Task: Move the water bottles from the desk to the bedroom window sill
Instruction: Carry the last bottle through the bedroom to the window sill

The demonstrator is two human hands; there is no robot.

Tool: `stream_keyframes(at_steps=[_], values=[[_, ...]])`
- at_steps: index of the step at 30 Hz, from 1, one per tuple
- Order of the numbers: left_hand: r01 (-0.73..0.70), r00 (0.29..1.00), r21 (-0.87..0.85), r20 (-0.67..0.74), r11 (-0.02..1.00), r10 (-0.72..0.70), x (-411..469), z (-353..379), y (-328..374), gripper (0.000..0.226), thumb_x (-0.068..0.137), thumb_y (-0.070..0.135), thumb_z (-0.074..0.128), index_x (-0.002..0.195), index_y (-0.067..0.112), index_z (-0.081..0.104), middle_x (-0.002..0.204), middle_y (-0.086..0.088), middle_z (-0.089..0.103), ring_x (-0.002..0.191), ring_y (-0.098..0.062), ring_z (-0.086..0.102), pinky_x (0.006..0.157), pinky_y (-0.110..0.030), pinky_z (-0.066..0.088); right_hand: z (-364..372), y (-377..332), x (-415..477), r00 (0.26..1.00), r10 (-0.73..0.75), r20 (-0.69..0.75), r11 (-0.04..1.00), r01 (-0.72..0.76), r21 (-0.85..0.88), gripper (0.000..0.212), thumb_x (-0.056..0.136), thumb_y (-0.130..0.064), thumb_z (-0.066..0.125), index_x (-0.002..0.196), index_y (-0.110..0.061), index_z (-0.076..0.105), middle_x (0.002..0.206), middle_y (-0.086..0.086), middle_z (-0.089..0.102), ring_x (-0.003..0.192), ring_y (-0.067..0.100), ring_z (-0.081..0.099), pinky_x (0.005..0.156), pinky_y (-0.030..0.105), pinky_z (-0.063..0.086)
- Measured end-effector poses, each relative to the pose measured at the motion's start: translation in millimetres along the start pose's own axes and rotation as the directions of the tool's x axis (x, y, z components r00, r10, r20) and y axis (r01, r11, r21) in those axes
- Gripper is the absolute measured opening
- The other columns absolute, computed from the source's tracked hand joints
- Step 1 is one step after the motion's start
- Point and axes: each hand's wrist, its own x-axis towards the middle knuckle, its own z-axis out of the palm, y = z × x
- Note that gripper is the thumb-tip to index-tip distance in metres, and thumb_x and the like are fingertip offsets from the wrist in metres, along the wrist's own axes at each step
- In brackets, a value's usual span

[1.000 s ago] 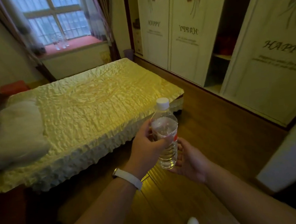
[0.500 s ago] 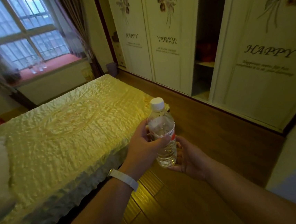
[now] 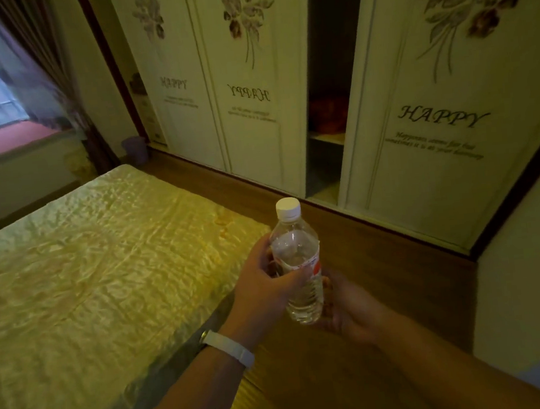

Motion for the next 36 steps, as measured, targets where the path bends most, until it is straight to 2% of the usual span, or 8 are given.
stream_keyframes(at_steps=[2,5,13,17,21,24,31,36], values=[[-0.01,0.999,0.002,0.036,1.0,0.01,40,-11,1,0.055,0.071,0.016,0.083,0.119,0.036,0.062,0.113,0.001,0.073,0.105,-0.019,0.069,0.088,-0.041,0.057,6,-23,28,0.999,0.001,-0.054,1.0,-0.002,-0.009,0.05,0.096,-0.052,0.047,0.121,-0.012,0.062,0.127,0.022,0.065,0.102,0.03,0.063,0.074,0.037,0.053],[-0.033,0.997,0.014,0.072,0.999,0.031,90,-24,4,0.054,0.072,0.02,0.084,0.119,0.037,0.062,0.113,0.004,0.073,0.105,-0.018,0.068,0.087,-0.042,0.057,14,-56,63,0.995,-0.011,-0.097,1.0,0.011,-0.011,0.05,0.098,-0.053,0.043,0.123,-0.013,0.061,0.119,0.019,0.071,0.096,0.027,0.066,0.07,0.034,0.053],[-0.057,0.994,0.071,0.1,0.996,0.05,195,-34,6,0.058,0.072,0.015,0.085,0.121,0.035,0.061,0.112,0.009,0.072,0.104,-0.011,0.068,0.087,-0.036,0.056,16,-120,133,0.992,-0.024,-0.124,0.998,0.031,0.056,0.045,0.095,-0.054,0.049,0.116,-0.017,0.064,0.099,0.009,0.075,0.089,0.024,0.068,0.077,0.036,0.05],[-0.048,0.99,0.105,0.138,0.993,0.033,246,-22,-7,0.059,0.073,0.015,0.085,0.123,0.034,0.061,0.113,0.007,0.072,0.105,-0.013,0.067,0.089,-0.039,0.056,-4,-145,171,0.989,-0.02,-0.147,0.996,0.034,0.088,0.041,0.095,-0.051,0.051,0.115,-0.018,0.066,0.095,0.006,0.076,0.084,0.022,0.07,0.068,0.033,0.054],[-0.032,0.988,0.138,0.153,0.99,0.011,303,-3,-23,0.058,0.075,0.013,0.084,0.123,0.036,0.061,0.111,0.01,0.072,0.104,-0.01,0.067,0.087,-0.035,0.056,-30,-174,217,0.989,-0.005,-0.147,0.993,0.023,0.119,0.043,0.093,-0.05,0.054,0.116,-0.016,0.066,0.103,0.012,0.074,0.083,0.025,0.071,0.067,0.034,0.056],[-0.024,0.989,0.149,0.151,0.989,0.001,356,16,-33,0.057,0.075,0.011,0.083,0.122,0.034,0.061,0.112,0.006,0.073,0.104,-0.014,0.068,0.089,-0.041,0.057,-54,-207,255,0.99,0.001,-0.143,0.991,0.018,0.132,0.044,0.093,-0.049,0.054,0.119,-0.015,0.065,0.118,0.017,0.071,0.088,0.027,0.07,0.069,0.035,0.056],[0.012,0.989,0.156,0.14,0.988,-0.035,474,73,-39,0.061,0.074,0.013,0.083,0.126,0.034,0.058,0.115,0.006,0.071,0.106,-0.016,0.067,0.094,-0.049,0.055,-118,-300,325,0.988,0.012,-0.156,0.994,0.006,0.113,0.039,0.098,-0.047,0.048,0.12,-0.02,0.065,0.114,0.012,0.074,0.099,0.03,0.07,0.069,0.035,0.058],[0.001,0.993,0.137,0.118,0.991,-0.018,544,97,-42,0.062,0.075,0.012,0.084,0.125,0.038,0.058,0.116,0.008,0.071,0.109,-0.014,0.067,0.094,-0.044,0.055,-145,-360,368,0.991,-0.014,-0.136,0.997,0.024,0.072,0.039,0.099,-0.048,0.047,0.121,-0.021,0.065,0.117,0.011,0.073,0.105,0.03,0.068,0.081,0.041,0.056]])
